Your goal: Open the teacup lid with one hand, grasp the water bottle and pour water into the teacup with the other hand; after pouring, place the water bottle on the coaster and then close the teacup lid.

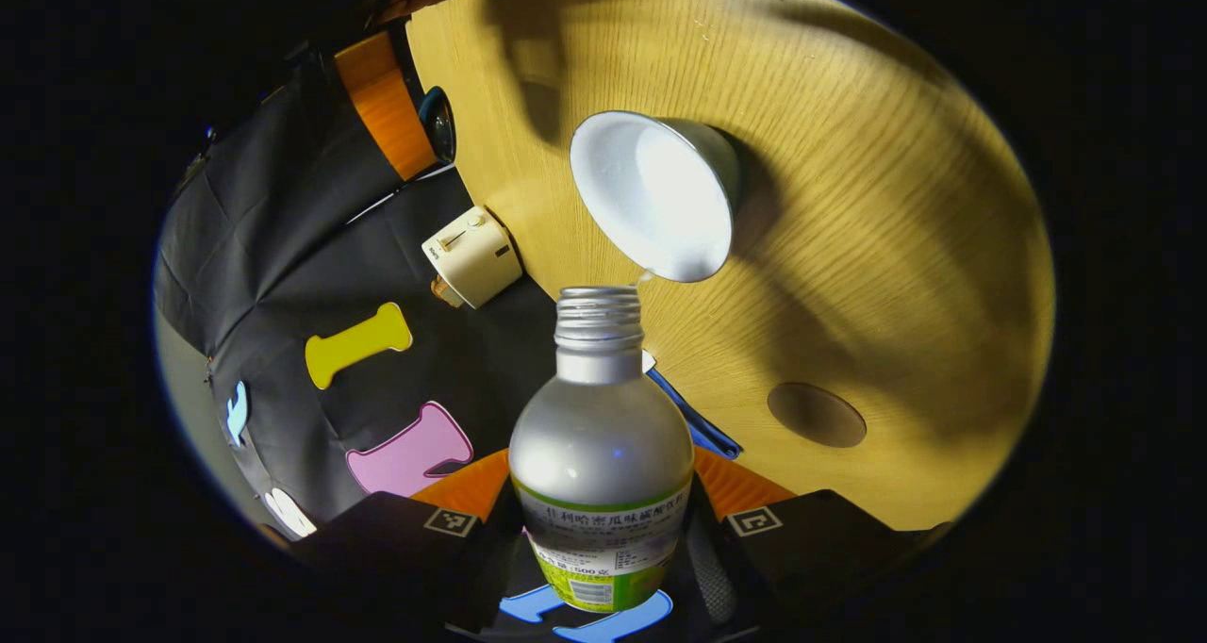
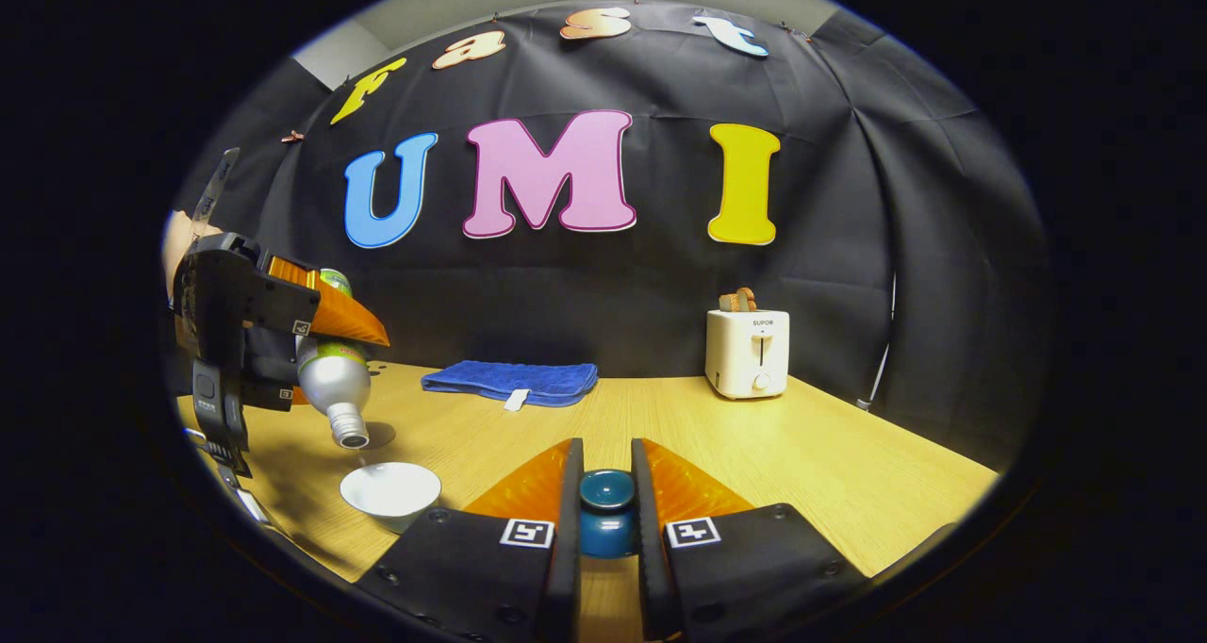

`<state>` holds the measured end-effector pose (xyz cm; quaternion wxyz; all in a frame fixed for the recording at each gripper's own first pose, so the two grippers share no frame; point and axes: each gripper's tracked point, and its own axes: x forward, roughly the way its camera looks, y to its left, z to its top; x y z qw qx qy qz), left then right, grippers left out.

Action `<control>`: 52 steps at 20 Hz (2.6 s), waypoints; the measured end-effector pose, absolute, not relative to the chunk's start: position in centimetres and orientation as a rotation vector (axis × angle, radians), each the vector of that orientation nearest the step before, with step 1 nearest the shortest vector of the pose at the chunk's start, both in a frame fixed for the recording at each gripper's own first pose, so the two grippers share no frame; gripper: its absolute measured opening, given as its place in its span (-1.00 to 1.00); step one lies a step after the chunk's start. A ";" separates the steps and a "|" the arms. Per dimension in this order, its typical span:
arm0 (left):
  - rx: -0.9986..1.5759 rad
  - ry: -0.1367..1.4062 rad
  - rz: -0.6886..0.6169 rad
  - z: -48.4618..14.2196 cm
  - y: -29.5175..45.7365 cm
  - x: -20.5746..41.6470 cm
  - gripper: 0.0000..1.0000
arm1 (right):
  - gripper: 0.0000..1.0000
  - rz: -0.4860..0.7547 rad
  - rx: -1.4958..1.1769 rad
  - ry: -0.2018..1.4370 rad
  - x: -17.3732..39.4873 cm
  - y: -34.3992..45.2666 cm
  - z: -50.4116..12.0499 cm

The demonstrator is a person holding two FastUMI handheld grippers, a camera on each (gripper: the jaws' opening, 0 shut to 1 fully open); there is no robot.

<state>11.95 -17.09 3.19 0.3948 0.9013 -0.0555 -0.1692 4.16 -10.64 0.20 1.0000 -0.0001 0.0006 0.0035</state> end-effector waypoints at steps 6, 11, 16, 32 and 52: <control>2.272 -0.140 -0.435 3.0 -17.0 11.8 0.61 | -0.43 0.007 0.000 0.001 4.2 -10.6 0.2; 2.171 -0.135 -0.451 2.5 -16.3 11.7 0.61 | -0.43 0.007 0.000 0.001 4.2 -10.6 0.2; 1.818 -0.170 -0.410 3.4 -15.5 11.5 0.60 | -0.43 0.007 0.000 0.001 4.2 -10.6 0.2; 0.215 -0.089 -0.298 7.1 -10.9 15.9 0.59 | -0.43 0.008 0.000 0.001 4.2 -10.6 0.2; -0.034 0.038 -0.321 2.1 -10.9 18.1 0.80 | -0.43 0.008 0.001 0.001 4.1 -10.6 0.2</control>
